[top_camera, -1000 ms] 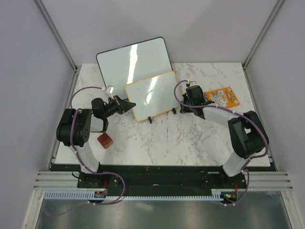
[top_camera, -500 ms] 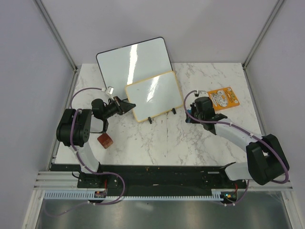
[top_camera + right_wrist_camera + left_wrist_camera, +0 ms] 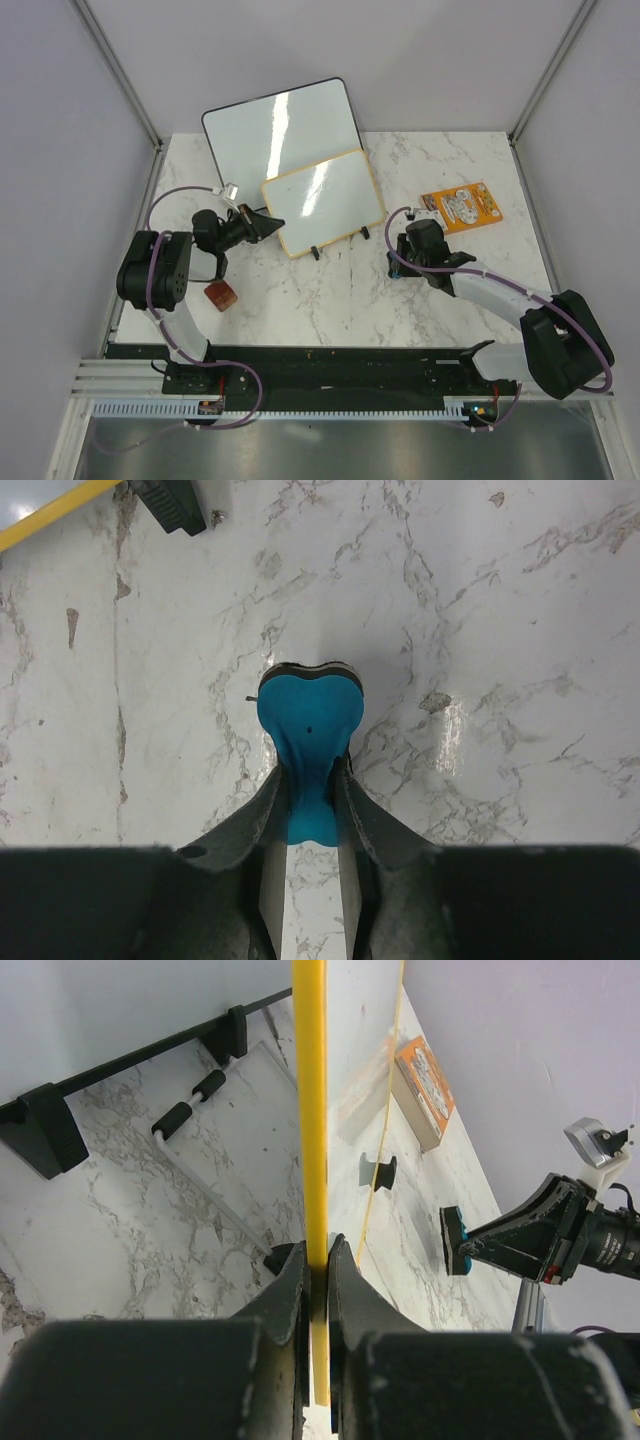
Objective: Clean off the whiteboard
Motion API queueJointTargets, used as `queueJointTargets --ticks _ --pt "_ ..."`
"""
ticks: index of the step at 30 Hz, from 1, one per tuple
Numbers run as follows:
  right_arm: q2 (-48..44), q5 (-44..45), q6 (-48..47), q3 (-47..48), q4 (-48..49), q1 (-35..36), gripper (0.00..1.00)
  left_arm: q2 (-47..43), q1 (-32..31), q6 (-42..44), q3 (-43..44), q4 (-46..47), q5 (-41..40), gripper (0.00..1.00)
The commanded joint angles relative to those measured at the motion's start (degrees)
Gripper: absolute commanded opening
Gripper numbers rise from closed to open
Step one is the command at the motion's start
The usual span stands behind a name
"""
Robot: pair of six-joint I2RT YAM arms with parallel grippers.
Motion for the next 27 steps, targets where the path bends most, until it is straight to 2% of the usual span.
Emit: queueJointTargets --ticks 1,4,5,9,12,16,19,24,25,27 --pt "-1.6 0.8 0.7 -0.1 1.3 0.4 0.3 -1.6 0.3 5.6 -1.5 -2.8 -5.2 0.1" --pt "-1.4 1.4 0.6 -0.4 1.2 0.5 0.31 -1.7 0.3 5.6 -1.5 -3.0 -5.4 0.17" --pt "-1.4 1.3 0.6 -0.4 1.2 0.5 0.31 -1.7 0.3 5.7 -1.5 -3.0 -5.4 0.22" --pt "-1.2 1.4 0.8 -0.5 1.7 0.5 0.31 -1.9 0.3 5.8 -1.6 -3.1 -5.5 0.32" --pt "-1.5 1.2 1.1 -0.9 1.9 0.5 0.31 -2.2 0.3 5.9 -1.9 -2.8 -5.7 0.43" --pt "-1.7 1.2 0.9 -1.1 1.9 0.4 0.32 -3.3 0.3 5.9 -3.6 -0.1 -5.1 0.53" --pt "-1.7 1.0 0.7 -1.1 2.0 0.5 0.35 -4.7 0.3 5.9 -6.2 3.4 -4.9 0.59" --pt "-2.6 0.9 0.5 -1.1 2.1 0.4 0.56 -8.9 0.3 6.2 -9.6 3.7 -4.8 0.62" --pt "-3.4 0.8 0.2 -1.1 2.1 0.5 0.64 -9.9 0.3 6.3 -10.1 3.4 -4.9 0.62" --pt "-4.2 0.9 0.1 -1.1 2.1 0.6 0.71 -12.9 0.3 6.9 -11.3 0.9 -6.1 0.63"
